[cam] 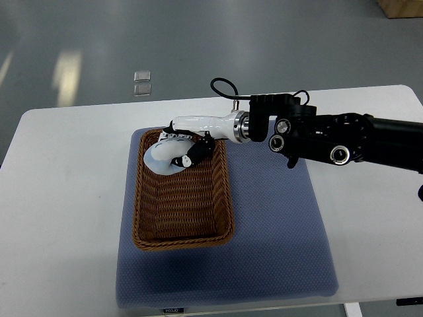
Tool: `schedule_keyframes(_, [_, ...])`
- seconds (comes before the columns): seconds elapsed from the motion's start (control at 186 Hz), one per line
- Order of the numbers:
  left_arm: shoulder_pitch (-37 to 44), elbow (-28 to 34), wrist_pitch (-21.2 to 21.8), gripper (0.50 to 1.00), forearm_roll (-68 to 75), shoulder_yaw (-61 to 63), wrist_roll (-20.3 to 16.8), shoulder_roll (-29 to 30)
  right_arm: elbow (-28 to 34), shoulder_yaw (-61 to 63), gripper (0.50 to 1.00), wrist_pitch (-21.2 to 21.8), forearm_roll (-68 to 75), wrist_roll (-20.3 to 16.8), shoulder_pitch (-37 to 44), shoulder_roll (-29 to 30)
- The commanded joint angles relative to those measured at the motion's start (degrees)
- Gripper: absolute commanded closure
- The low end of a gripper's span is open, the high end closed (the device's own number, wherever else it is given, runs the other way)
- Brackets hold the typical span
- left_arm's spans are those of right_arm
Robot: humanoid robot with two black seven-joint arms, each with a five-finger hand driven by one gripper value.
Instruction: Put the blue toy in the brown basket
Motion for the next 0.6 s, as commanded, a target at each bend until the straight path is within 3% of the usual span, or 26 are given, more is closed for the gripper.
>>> schedule_keyframes(0.0, [0.0,-0.1,-0.01,0.5,-0.03,0.0,0.0,0.0,-3.12,-2.28,0.932,-1.11,-0.58,-0.07,-1.87,3.4])
schedule_keyframes(0.198, [-0.09,-0.1,-0.01,0.5,0.06,0.0,0.0,0.0,-6.11,-4.04,0.899,-4.28,-1.11,0.01,-5.56,6.65])
schedule_keyframes(0.231, [-0.09,-0.1,-0.01,0.5,-0.03,0.0,0.0,0.0,-6.11,-4.04,0.877,-4.45,-1.2,0.01,-5.74,6.74])
schedule_keyframes(0.413, [-0.17,0.08,-0.01,0.5,-0.03,0.0,0.0,0.0,-6.2,-3.33,0.636,-4.45,-0.59,0.01,-6.0,6.48])
schedule_keyframes(0.595, [-0.09,0.26,-0.01,0.5,-0.03,0.0,0.0,0.0,-5.94,0.09,0.605,-4.01,0.03,-0.07,-5.03,4.9])
